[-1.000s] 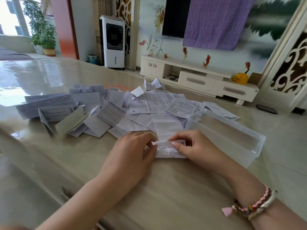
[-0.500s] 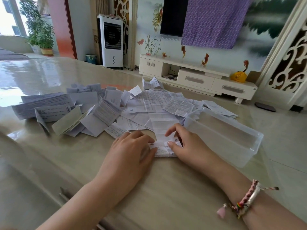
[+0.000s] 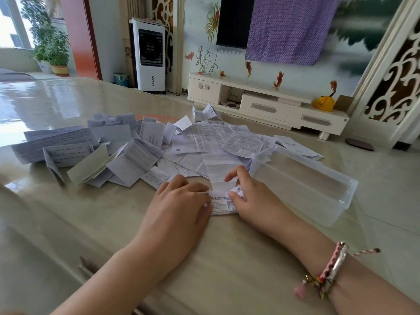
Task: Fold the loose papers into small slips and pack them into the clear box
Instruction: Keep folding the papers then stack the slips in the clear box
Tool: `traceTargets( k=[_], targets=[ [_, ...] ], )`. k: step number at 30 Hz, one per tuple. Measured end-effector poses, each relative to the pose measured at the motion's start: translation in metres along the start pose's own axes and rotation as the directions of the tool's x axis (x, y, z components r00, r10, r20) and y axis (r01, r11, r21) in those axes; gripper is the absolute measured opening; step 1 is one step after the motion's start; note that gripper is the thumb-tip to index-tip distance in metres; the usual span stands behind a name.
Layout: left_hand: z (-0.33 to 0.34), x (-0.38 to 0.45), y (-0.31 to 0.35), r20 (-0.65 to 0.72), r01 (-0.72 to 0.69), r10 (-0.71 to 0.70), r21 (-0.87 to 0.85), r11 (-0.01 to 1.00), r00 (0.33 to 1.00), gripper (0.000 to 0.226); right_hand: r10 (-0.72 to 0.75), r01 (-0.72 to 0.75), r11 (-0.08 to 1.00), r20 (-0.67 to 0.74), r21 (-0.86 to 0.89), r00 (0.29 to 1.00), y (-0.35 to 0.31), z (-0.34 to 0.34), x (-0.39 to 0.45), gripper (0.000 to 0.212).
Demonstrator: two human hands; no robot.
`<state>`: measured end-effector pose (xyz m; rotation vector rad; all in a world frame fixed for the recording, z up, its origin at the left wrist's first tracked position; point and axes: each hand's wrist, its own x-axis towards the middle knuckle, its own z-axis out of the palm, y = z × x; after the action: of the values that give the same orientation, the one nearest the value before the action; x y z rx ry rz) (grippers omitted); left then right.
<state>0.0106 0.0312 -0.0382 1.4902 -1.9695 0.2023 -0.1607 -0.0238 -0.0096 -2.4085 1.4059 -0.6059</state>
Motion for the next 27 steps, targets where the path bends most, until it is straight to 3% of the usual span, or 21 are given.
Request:
traceTargets(
  k=[6,14,23,27],
  targets=[
    [0.002,0.002,-0.002,0.008,-0.011,0.01,0.022,1.0,1.0,0.029,-0.016,0.012,0.992,-0.031,-0.127,0.999,-0.001,0.003,0.0,0.026],
    [-0.002,0.006,0.006,0.027,0.058,-0.061,0.116,0.992,0.998,0.026,-0.053,-0.011,0.864,-0.112,-0.503,0.992,0.003,0.002,-0.01,0.04],
    [-0.006,0.007,0.012,0.062,0.033,-0.04,0.12,0.992,0.997,0.016,-0.199,0.165,0.938,-0.082,-0.306,0.977,-0.009,0.004,-0.012,0.033],
    [-0.013,0.008,0.014,0.147,0.061,-0.076,0.102,0.993,0.986,0.019,-0.206,0.188,0.95,-0.048,-0.248,0.977,-0.014,0.004,-0.013,0.029]
  ],
)
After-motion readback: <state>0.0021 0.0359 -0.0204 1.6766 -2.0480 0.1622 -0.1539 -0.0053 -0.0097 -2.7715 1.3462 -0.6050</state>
